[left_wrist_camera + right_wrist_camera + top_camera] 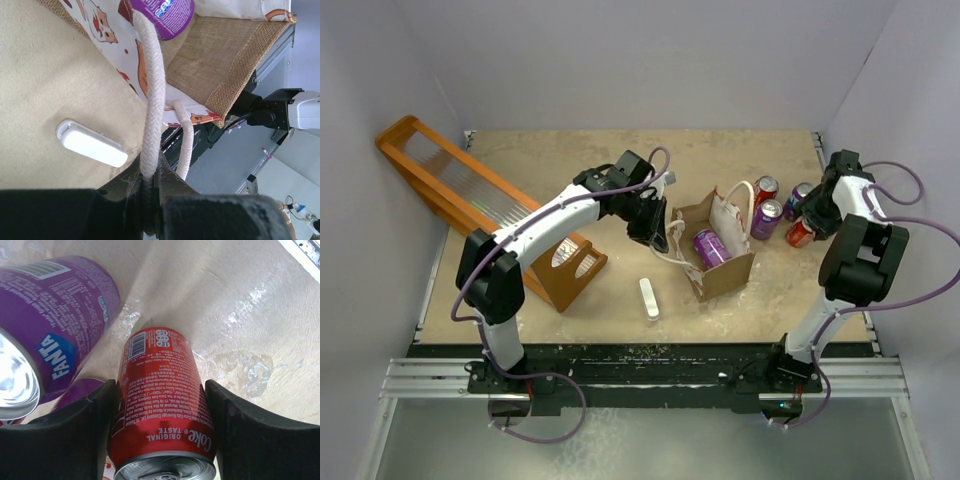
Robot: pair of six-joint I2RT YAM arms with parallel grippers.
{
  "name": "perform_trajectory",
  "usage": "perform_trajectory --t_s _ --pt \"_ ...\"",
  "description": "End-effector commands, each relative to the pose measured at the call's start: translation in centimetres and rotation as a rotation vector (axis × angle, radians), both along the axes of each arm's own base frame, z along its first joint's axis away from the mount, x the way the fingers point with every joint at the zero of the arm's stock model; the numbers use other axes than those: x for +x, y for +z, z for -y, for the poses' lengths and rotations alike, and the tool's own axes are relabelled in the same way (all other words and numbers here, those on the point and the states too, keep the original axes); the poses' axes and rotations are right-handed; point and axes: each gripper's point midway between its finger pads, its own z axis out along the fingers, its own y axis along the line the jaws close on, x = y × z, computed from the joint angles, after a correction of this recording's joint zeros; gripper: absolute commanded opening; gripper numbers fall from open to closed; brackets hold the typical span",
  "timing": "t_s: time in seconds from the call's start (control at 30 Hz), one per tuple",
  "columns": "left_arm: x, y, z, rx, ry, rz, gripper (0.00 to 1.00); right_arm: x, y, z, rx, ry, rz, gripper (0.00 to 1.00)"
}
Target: Take the beverage out of the canvas bag
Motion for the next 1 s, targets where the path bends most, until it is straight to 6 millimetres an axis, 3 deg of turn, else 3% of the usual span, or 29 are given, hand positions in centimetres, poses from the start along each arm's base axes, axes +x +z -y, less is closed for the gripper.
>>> perform_trajectory --t_s 0.0,0.1,0.23,0.33,0.47,0.63,0.77,0.83,0.97 --pt "0.5 1.0 0.3 -0.028 -0.030 0.039 0.00 1.6 2.6 -0.4 0.004 0.061 0.111 0.81" --pt "0.3 0.8 0.4 -0.042 -0.039 0.031 0.00 1.4 2.9 -1.2 0.024 0.103 0.131 0.99" --pt "-0.4 0.1 0.5 -0.069 -0.050 0.017 0.00 0.4 4.0 -1.3 0.002 0.123 0.138 1.00" --pt "-0.9 -0.2 0.4 -0.080 -0.047 0.007 0.00 -0.3 6.0 -0.8 -0.059 0.136 0.169 1.00" --pt "-1.4 0.3 0.3 -0.100 -0.050 0.014 0.00 -3.2 7.1 -2.1 -0.050 0.151 0.184 1.00" --pt "-1.9 0.1 0.4 -0.110 -0.081 -0.004 0.00 -8.9 4.9 -5.1 0.014 0.188 0.159 1.00" --pt "-2.2 -0.4 0.7 -0.130 -0.099 -0.033 0.00 -12.4 3.7 -9.5 0.161 0.252 0.222 0.96" --pt "-2.4 -0.4 0.8 -0.138 -0.109 -0.044 0.00 -13.0 4.6 -12.0 0.259 0.282 0.300 0.95" --pt "-2.8 -0.3 0.7 -0.143 -0.127 -0.050 0.00 -12.8 8.9 -16.0 0.411 0.356 0.508 0.99"
